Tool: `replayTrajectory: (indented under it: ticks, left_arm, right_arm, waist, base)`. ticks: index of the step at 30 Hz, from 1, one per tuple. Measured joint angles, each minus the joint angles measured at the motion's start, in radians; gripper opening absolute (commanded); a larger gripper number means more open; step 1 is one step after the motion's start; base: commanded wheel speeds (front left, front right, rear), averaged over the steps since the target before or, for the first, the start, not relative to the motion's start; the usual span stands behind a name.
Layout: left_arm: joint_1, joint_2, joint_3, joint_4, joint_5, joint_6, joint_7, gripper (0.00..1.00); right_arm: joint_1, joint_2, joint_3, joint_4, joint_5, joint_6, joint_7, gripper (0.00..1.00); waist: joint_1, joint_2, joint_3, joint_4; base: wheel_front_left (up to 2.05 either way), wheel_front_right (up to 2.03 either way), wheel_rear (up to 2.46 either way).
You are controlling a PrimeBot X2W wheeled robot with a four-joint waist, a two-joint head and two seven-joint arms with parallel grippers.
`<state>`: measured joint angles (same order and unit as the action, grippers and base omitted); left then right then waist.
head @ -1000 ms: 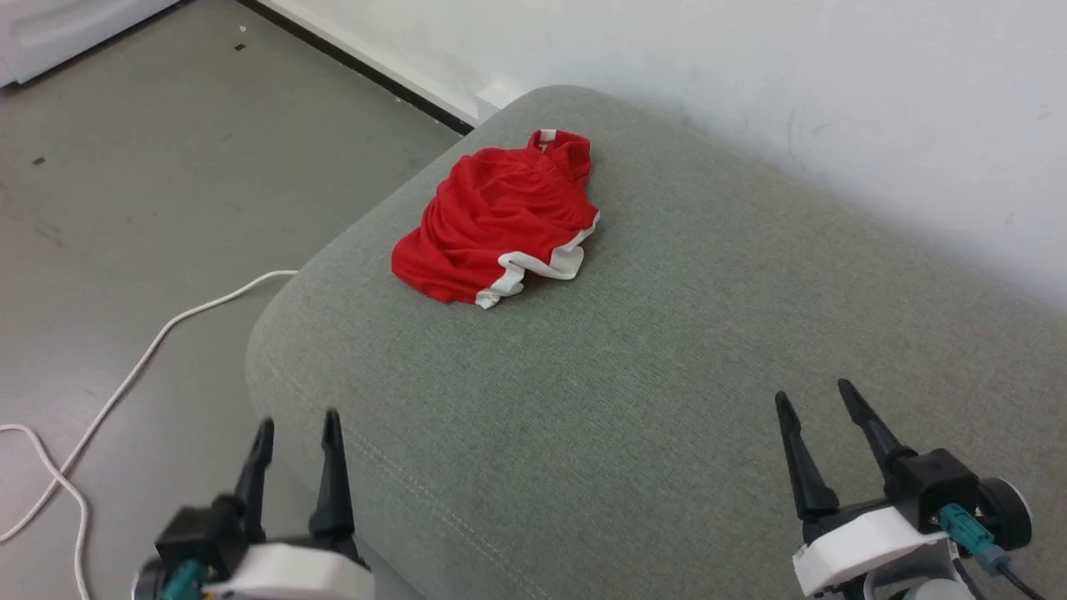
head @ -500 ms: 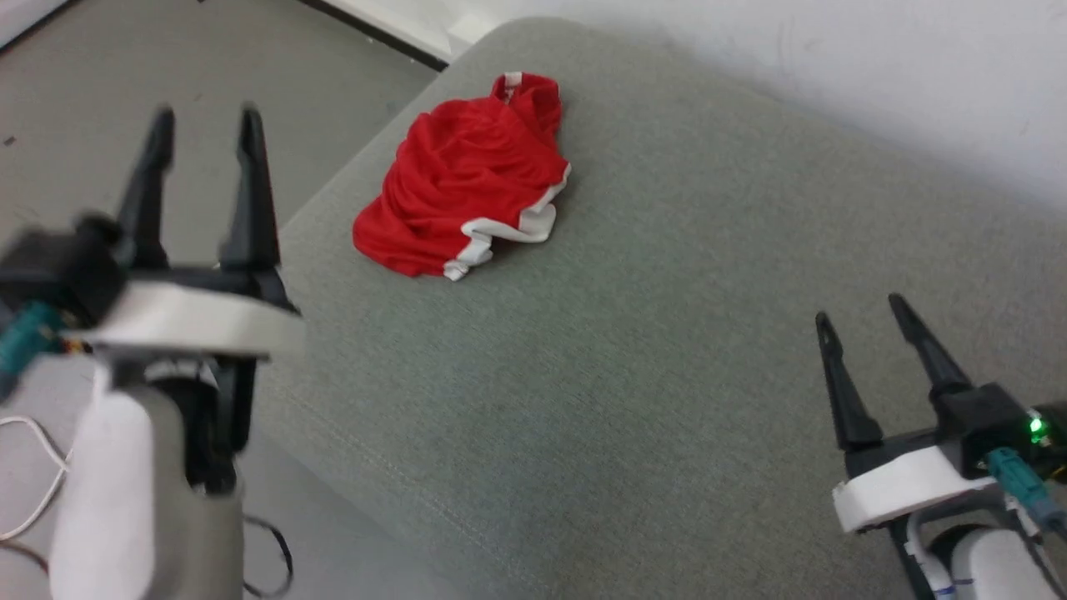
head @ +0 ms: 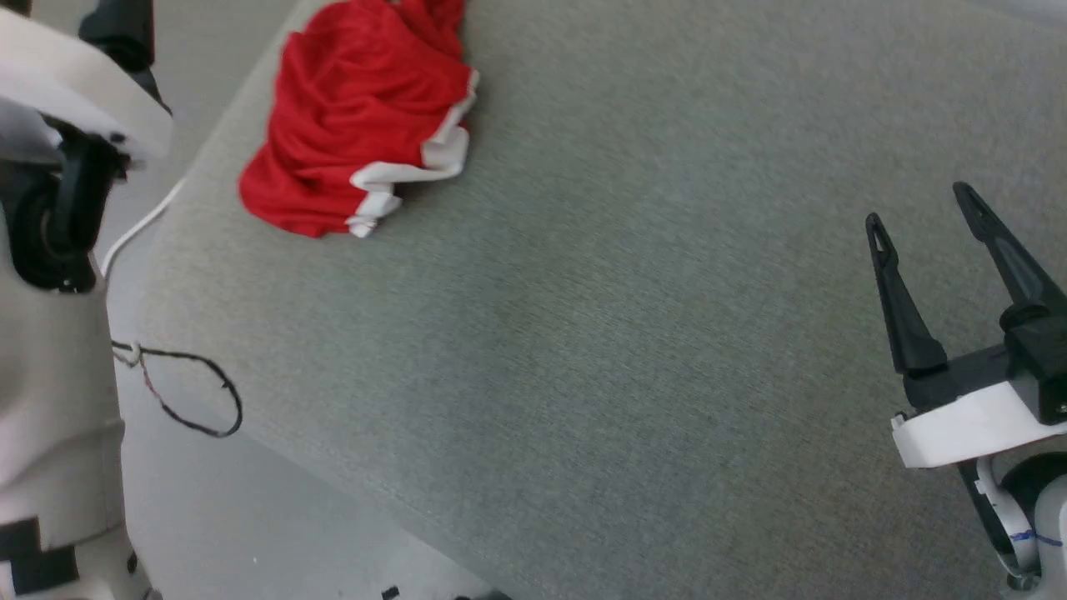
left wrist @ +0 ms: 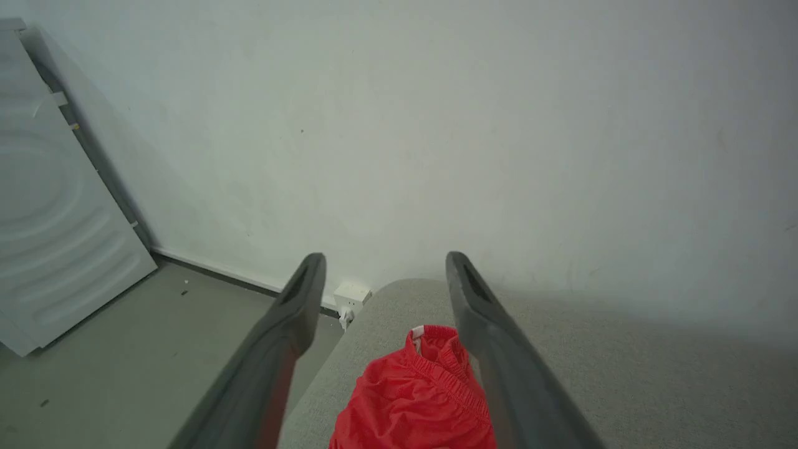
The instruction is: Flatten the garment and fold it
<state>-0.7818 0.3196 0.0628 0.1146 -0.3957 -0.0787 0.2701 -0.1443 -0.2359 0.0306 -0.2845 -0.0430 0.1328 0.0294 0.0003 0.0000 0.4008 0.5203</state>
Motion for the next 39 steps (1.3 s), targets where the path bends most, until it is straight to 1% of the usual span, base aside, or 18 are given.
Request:
replayTrajectory:
  ticks: [5,9,12,16,24,25,26,34,39]
  left_arm:
    - [-0.061,0.016,-0.015,0.135,-0.024,-0.009,0.081,1.00]
    - [-0.067,0.034,-0.024,0.228,-0.027,-0.008,0.138,1.00]
    - [-0.067,0.035,-0.032,0.273,-0.040,-0.009,0.179,1.00]
    - [-0.066,0.025,-0.033,0.318,-0.067,-0.009,0.192,1.00]
    - [-0.058,0.042,-0.045,0.445,-0.051,-0.007,0.188,1.00]
    - [-0.059,0.042,-0.049,0.459,-0.051,-0.007,0.188,0.26]
    - [-0.059,0.044,-0.053,0.467,-0.050,-0.007,0.184,0.00]
    - [-0.065,0.052,-0.077,0.510,-0.049,-0.026,0.107,0.00]
    - [-0.075,0.085,-0.090,0.510,-0.042,-0.029,0.081,0.00]
  right_arm:
    - [-0.015,-0.010,0.002,-0.021,0.017,0.000,0.013,1.00]
    - [-0.019,-0.012,0.003,-0.030,0.018,0.000,0.016,1.00]
    - [-0.025,-0.018,0.001,-0.040,0.018,0.000,0.023,1.00]
    - [-0.037,-0.033,-0.006,-0.053,0.022,0.000,0.032,1.00]
    - [-0.037,-0.047,-0.018,-0.059,0.036,0.000,0.042,1.00]
    - [-0.037,-0.048,-0.018,-0.060,0.036,0.000,0.042,1.00]
    - [-0.037,-0.048,-0.017,-0.061,0.036,0.000,0.045,1.00]
    - [-0.037,-0.047,-0.005,-0.055,0.043,0.000,0.050,1.00]
    - [-0.037,-0.030,0.007,-0.025,0.046,0.000,0.037,1.00]
  waist:
    - [0.0000,0.0000,0.077,-0.042]
    - [-0.0002,0.0000,0.125,-0.079]
    - [-0.0002,0.0000,0.159,-0.104]
    - [-0.0001,0.0000,0.200,-0.130]
    - [-0.0002,0.0000,0.245,-0.175]
    - [-0.0002,0.0000,0.248,-0.178]
    - [-0.0003,0.0000,0.251,-0.179]
    - [-0.0003,0.0000,0.237,-0.171]
    - [-0.0003,0.0000,0.198,-0.168]
  base:
    - [0.00,0.00,0.00]
    - [0.00,0.00,0.00]
    - [0.00,0.00,0.00]
    - [0.00,0.00,0.00]
    - [0.00,0.00,0.00]
    - [0.00,0.00,0.00]
    - [0.00,0.00,0.00]
    - [0.00,0.00,0.00]
    - [0.00,0.00,0.00]
